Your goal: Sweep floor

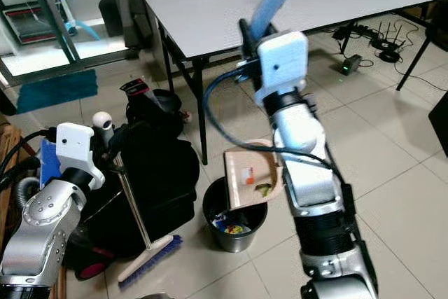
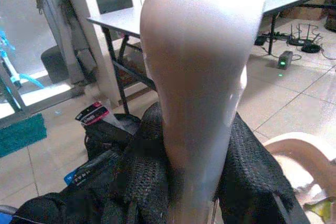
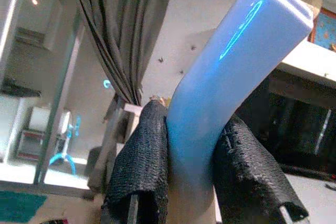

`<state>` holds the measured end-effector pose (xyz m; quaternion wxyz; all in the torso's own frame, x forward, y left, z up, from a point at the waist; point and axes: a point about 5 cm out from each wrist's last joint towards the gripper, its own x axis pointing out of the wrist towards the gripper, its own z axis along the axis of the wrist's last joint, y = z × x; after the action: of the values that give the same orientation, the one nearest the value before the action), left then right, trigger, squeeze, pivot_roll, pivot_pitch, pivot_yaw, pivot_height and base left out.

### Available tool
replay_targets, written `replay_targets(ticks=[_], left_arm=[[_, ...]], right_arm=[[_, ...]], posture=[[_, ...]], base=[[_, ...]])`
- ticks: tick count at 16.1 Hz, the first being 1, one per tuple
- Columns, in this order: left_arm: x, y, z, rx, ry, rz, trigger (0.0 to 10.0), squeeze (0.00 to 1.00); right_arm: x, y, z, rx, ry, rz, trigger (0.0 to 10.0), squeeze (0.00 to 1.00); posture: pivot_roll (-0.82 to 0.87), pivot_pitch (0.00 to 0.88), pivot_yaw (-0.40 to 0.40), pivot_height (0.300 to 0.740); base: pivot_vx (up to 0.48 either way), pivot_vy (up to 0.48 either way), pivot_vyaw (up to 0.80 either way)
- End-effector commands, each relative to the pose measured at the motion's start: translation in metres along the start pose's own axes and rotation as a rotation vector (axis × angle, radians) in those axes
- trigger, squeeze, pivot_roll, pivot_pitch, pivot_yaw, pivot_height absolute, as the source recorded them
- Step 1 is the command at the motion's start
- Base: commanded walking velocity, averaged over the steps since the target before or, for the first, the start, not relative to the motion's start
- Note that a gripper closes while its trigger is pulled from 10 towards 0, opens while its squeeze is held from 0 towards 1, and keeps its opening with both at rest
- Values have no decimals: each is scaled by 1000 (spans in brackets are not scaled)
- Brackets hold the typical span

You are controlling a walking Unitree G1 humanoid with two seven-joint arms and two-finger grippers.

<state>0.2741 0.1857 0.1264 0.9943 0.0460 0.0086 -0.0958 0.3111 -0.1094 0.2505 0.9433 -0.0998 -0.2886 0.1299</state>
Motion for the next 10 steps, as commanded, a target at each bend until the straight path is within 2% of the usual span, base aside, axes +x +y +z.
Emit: replay_targets(ticks=[1, 2, 4, 6, 7, 10], left_arm=[[3, 2, 10, 22, -46, -4, 10000, 0], [4, 2, 10, 23, -48, -5, 10000, 0], [4, 2, 11, 27, -52, -2, 10000, 0], [4, 2, 11, 28, -53, -3, 10000, 0], [4, 2, 12, 29, -62, -4, 10000, 0], [3, 2, 12, 29, -65, -5, 10000, 0]], right_arm=[[0, 6, 9, -14, -71, 25, 10000, 0], [-2, 9, 8, -8, -72, 36, 10000, 0], [-8, 28, 6, -49, -100, 134, 10000, 0], [-10, 34, 8, -61, -124, 166, 10000, 0], [-14, 42, 7, -86, -134, 222, 10000, 0], [-17, 50, 6, -110, -145, 277, 10000, 0]], posture=[[27, 0, 45, 740], [29, 0, 45, 740], [31, 0, 46, 740], [30, 0, 46, 740], [33, 0, 44, 740], [33, 0, 46, 740]], base=[[0, 0, 0], [0, 0, 0], [0, 0, 0], [0, 0, 0], [0, 0, 0], [0, 0, 0]])
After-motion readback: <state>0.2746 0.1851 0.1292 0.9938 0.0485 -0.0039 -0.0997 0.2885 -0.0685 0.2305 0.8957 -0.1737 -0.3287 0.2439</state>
